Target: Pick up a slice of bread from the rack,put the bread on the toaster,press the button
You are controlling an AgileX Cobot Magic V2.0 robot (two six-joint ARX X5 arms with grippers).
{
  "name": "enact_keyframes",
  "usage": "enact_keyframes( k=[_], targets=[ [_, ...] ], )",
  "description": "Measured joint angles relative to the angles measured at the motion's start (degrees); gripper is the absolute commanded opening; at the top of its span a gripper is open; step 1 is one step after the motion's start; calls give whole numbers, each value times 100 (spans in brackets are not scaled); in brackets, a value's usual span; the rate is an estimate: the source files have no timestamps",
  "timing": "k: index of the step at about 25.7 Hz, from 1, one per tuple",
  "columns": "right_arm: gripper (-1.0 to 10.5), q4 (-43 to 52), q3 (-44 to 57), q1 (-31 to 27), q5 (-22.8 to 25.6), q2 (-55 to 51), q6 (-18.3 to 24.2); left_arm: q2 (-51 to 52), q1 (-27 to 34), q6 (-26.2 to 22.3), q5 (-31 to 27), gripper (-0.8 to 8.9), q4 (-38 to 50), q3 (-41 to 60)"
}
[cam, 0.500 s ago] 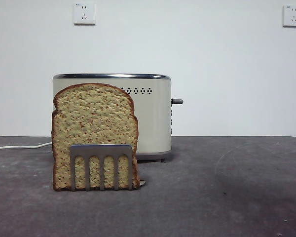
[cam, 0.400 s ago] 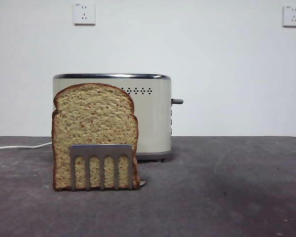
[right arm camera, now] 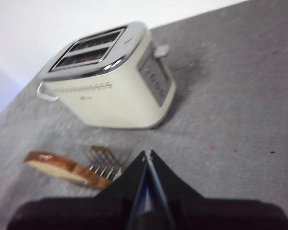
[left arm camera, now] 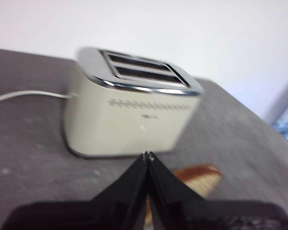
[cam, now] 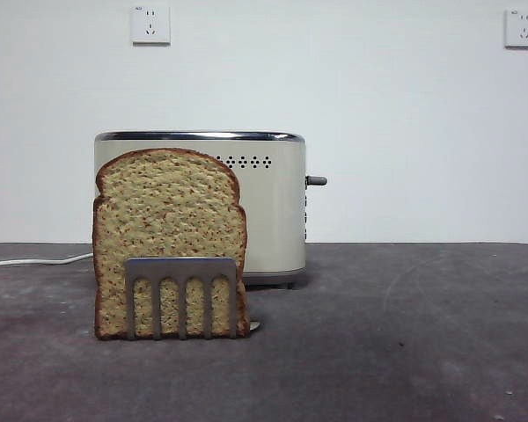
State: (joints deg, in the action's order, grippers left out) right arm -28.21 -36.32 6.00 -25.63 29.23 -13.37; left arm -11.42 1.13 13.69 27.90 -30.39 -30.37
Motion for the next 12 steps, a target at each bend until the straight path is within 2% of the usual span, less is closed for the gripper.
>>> enact_keyframes(
  k=[7, 12],
  targets=[
    [-12, -1429, -1469, 2, -435, 831, 1023, -984, 0, -1060, 957, -8, -1211, -1163],
    [-12, -2518, -2199, 2, -442, 1209, 1744, -1495, -15, -1786, 1204, -8, -2059, -1873]
  ],
)
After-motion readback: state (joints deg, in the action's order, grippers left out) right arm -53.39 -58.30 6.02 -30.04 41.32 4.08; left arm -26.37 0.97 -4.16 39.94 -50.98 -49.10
